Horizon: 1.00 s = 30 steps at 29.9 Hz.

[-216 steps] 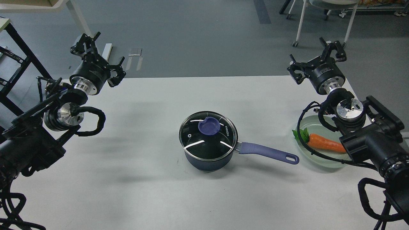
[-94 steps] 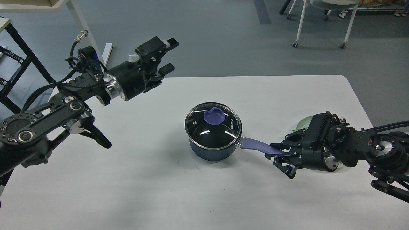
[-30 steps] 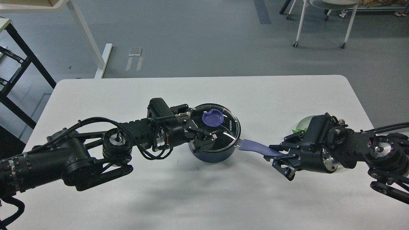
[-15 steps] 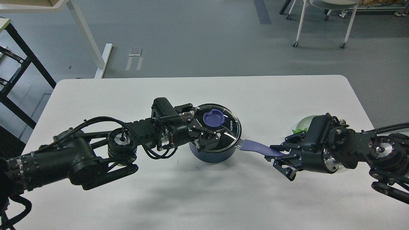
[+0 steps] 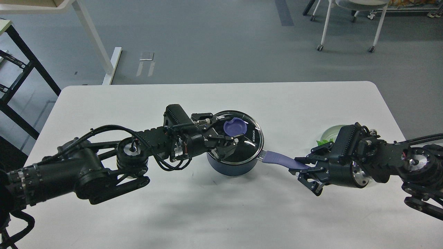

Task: Open pot lid
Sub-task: 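Lift the glass lid off the pan and carry it toward the left arm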

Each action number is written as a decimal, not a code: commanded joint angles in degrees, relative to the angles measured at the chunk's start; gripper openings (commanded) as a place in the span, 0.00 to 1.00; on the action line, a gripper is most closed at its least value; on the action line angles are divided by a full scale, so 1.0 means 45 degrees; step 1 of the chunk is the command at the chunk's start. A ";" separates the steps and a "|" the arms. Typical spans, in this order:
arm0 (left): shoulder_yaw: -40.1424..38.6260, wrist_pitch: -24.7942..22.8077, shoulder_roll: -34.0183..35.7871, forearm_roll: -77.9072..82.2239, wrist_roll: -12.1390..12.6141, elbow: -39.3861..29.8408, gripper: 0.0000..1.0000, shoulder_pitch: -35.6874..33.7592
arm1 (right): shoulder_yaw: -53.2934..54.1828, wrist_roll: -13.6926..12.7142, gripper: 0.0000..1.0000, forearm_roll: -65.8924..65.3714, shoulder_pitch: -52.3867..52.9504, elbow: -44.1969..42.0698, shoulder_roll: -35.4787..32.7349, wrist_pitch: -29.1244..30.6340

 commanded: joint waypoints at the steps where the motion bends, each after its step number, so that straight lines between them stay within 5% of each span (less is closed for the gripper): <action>1: -0.0036 -0.0008 0.0106 -0.0018 0.0004 -0.0038 0.57 -0.0021 | 0.0001 -0.0001 0.17 0.0000 0.0001 -0.0011 -0.0013 -0.0021; 10: -0.0173 -0.0028 0.0847 -0.1169 0.0004 -0.0233 0.57 -0.0743 | 0.0001 -0.0001 0.17 0.0000 0.0001 0.0008 -0.0227 -0.0021; 17: -0.0154 0.0244 0.3110 -0.1951 -0.0034 -0.0623 0.57 -0.0783 | 0.0001 0.0019 0.17 0.0000 -0.0019 0.0008 -0.0384 -0.0040; 30: 0.0042 0.1181 0.7176 -0.2088 -0.0855 -0.1327 0.57 0.1734 | 0.0021 0.0019 0.17 0.0000 0.0001 0.0028 -0.0403 -0.0060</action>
